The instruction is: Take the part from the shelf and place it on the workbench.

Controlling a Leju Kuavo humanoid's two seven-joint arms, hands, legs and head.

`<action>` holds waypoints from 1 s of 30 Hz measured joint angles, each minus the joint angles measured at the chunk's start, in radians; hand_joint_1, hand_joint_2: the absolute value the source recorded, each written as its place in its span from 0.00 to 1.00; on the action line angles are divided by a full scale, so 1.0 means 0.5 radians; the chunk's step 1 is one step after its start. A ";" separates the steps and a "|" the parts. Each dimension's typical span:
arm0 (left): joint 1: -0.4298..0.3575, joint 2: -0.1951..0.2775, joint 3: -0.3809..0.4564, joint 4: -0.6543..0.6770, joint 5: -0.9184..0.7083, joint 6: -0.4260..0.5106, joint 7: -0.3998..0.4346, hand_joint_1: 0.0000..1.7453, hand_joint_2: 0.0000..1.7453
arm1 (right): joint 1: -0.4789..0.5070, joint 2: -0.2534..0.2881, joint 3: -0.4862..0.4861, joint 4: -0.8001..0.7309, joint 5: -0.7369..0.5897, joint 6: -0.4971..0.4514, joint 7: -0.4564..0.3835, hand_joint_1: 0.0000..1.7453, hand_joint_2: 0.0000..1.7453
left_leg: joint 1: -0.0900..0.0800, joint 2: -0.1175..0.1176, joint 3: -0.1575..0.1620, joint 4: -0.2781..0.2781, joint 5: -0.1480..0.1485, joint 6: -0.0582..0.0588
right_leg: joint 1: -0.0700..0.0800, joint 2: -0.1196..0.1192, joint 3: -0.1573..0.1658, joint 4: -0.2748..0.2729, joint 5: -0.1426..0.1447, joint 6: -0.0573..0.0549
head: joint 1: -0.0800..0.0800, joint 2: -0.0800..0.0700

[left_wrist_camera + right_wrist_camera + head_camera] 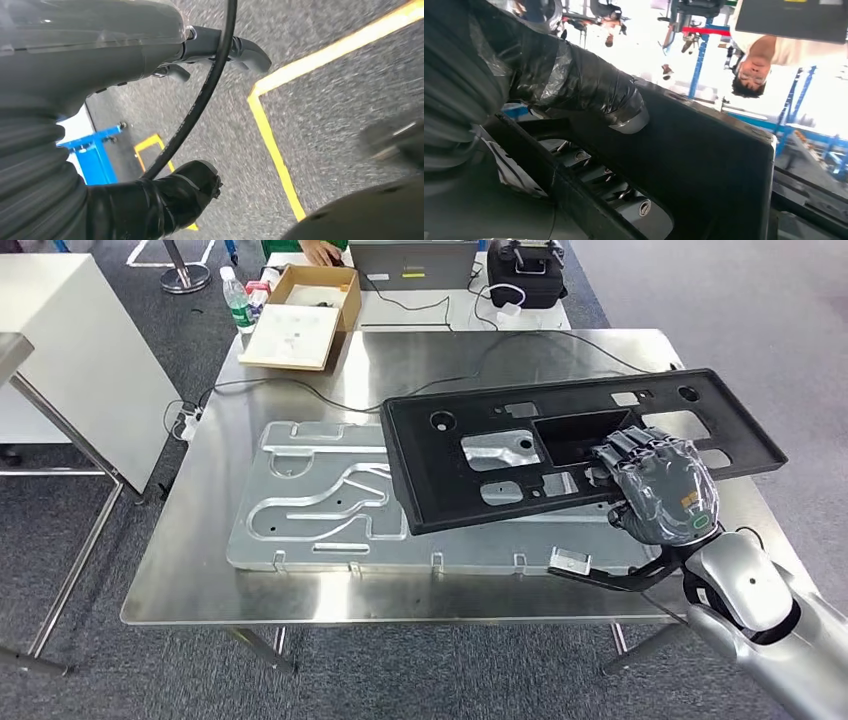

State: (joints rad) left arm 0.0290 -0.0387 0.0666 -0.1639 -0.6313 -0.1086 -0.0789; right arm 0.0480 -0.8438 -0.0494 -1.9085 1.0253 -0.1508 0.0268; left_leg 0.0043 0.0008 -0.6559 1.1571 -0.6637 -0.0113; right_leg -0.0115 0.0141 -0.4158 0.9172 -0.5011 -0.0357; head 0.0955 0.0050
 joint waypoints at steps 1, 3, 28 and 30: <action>0.014 0.001 0.000 0.003 0.000 -0.001 -0.002 0.00 1.00 | -0.005 0.009 0.009 0.014 -0.001 0.013 0.007 1.00 1.00 | 0.000 -0.002 -0.047 -0.126 0.202 0.007 | -0.004 0.010 0.051 0.007 -0.045 0.015 | 0.001 0.000; 0.029 0.003 0.001 0.009 0.000 -0.002 -0.009 0.00 1.00 | -0.022 0.027 0.036 0.047 -0.009 0.050 0.023 1.00 1.00 | 0.000 -0.009 -0.105 -0.280 0.583 0.033 | 0.002 0.033 0.107 0.048 -0.146 0.047 | 0.003 0.000; -0.050 -0.002 0.004 0.006 0.000 0.003 0.014 0.00 1.00 | -0.300 0.416 0.665 0.567 0.039 0.295 0.181 1.00 1.00 | 0.004 -0.030 0.170 -0.296 0.427 0.081 | 0.001 -0.017 -0.209 0.185 -0.012 0.102 | 0.008 0.000; -0.050 -0.002 0.004 0.006 -0.001 0.003 0.015 0.00 1.00 | -0.317 0.461 0.690 0.598 0.010 0.296 0.178 1.00 1.00 | 0.005 -0.029 0.173 -0.301 0.429 0.074 | 0.002 -0.017 -0.209 0.185 -0.012 0.097 | 0.008 0.000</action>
State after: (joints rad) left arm 0.0040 -0.0397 0.0687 -0.1610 -0.6318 -0.1070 -0.0712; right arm -0.1107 -0.6135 0.2958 -1.6096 1.0302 -0.0028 0.1160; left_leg 0.0068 -0.0139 -0.5695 1.0065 -0.4492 0.0257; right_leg -0.0105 0.0054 -0.5202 1.0096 -0.5069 0.0130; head 0.0993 0.0050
